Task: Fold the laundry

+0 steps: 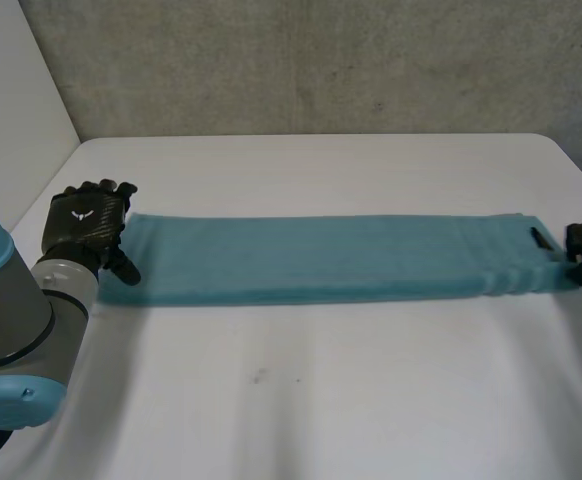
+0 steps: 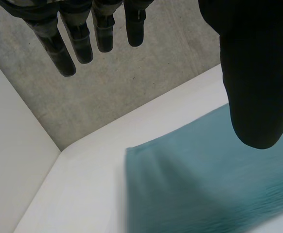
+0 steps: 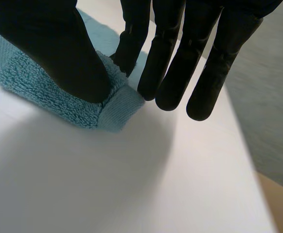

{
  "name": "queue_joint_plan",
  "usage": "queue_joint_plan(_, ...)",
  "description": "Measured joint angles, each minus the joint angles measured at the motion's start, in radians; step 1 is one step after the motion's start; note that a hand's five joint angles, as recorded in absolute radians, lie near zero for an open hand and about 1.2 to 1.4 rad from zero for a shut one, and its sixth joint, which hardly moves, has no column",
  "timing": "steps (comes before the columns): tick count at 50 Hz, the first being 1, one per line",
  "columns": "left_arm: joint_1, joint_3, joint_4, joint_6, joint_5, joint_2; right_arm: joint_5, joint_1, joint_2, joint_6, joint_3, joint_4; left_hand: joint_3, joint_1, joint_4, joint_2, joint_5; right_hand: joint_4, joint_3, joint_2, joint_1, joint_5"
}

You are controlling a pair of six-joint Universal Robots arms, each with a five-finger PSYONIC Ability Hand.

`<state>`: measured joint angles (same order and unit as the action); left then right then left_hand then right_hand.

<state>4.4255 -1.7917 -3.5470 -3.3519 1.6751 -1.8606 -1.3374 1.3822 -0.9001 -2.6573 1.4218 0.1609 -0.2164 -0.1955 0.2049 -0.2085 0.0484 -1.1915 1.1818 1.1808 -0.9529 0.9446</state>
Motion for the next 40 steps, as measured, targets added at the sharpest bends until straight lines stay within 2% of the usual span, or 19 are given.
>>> queue_joint_plan(8, -0.001, 0.0, 0.001, 0.0, 0.002, 0.003, -0.156, -0.104, -0.006, 0.114, -0.083, -0.014, 0.0, 0.0, 0.0, 0.0, 0.0, 0.0, 0.0, 0.0, 0.0, 0.003)
queue_joint_plan(13, -0.001, 0.0, 0.003, 0.001, 0.005, 0.006, -0.209, -0.137, -0.014, 0.204, -0.132, -0.024, 0.0, 0.0, 0.0, 0.0, 0.0, 0.0, 0.0, 0.0, 0.0, 0.023)
queue_joint_plan(20, 0.004, 0.001, 0.004, 0.001, 0.007, 0.009, -0.225, -0.054, -0.067, 0.22, -0.178, -0.028, 0.0, 0.0, 0.0, 0.0, 0.0, 0.0, 0.001, 0.0, -0.004, 0.03)
queue_joint_plan(21, 0.008, 0.001, 0.004, 0.001, 0.007, 0.01, -0.222, 0.036, -0.099, 0.198, -0.193, -0.025, 0.0, 0.0, 0.0, 0.0, 0.0, 0.0, 0.001, 0.0, -0.004, 0.031)
queue_joint_plan(22, 0.008, 0.001, 0.004, 0.001, 0.007, 0.01, -0.222, 0.036, -0.099, 0.198, -0.193, -0.025, 0.0, 0.0, 0.0, 0.0, 0.0, 0.0, 0.001, 0.0, -0.004, 0.031)
queue_joint_plan(23, 0.011, 0.002, 0.004, 0.002, 0.008, 0.01, -0.216, 0.114, -0.116, 0.182, -0.206, -0.021, 0.0, 0.0, 0.0, 0.0, 0.0, 0.0, 0.002, 0.0, -0.004, 0.031)
queue_joint_plan(26, 0.016, 0.002, 0.004, 0.002, 0.007, 0.011, -0.211, 0.225, -0.13, 0.166, -0.228, -0.014, 0.0, 0.0, 0.0, 0.0, 0.0, 0.0, 0.004, 0.0, -0.004, 0.031)
queue_joint_plan(28, 0.02, 0.002, 0.004, 0.002, 0.007, 0.012, -0.192, 0.358, -0.131, 0.157, -0.262, 0.0, 0.0, 0.0, 0.0, 0.0, 0.0, -0.001, 0.005, 0.0, -0.011, 0.032)
queue_joint_plan(31, 0.021, 0.002, 0.004, 0.002, 0.007, 0.012, -0.188, 0.389, -0.13, 0.156, -0.27, 0.004, 0.0, 0.0, 0.0, 0.0, 0.0, -0.001, 0.005, 0.0, -0.011, 0.032)
queue_joint_plan(32, 0.026, 0.002, 0.004, 0.002, 0.008, 0.013, -0.146, 0.571, -0.092, 0.153, -0.322, 0.037, 0.0, 0.0, 0.0, 0.0, 0.0, -0.001, 0.005, 0.0, -0.011, 0.032)
queue_joint_plan(33, 0.026, 0.002, 0.004, 0.002, 0.008, 0.013, -0.146, 0.571, -0.092, 0.153, -0.322, 0.037, 0.0, 0.0, 0.0, 0.0, 0.0, -0.001, 0.005, 0.0, -0.011, 0.032)
queue_joint_plan(34, 0.028, 0.002, 0.004, 0.002, 0.008, 0.014, -0.131, 0.621, -0.074, 0.153, -0.337, 0.048, 0.0, 0.0, 0.0, 0.0, 0.0, -0.001, 0.005, 0.0, -0.011, 0.032)
queue_joint_plan(35, 0.03, 0.001, 0.004, 0.002, 0.008, 0.014, -0.096, 0.724, -0.027, 0.153, -0.366, 0.071, 0.0, 0.0, 0.0, 0.0, 0.0, -0.001, 0.006, 0.0, -0.011, 0.032)
queue_joint_plan(40, 0.035, 0.0, 0.005, 0.002, 0.008, 0.014, -0.03, 0.902, 0.098, 0.155, -0.414, 0.107, 0.0, 0.0, 0.0, 0.0, 0.0, -0.001, 0.006, 0.0, -0.011, 0.032)
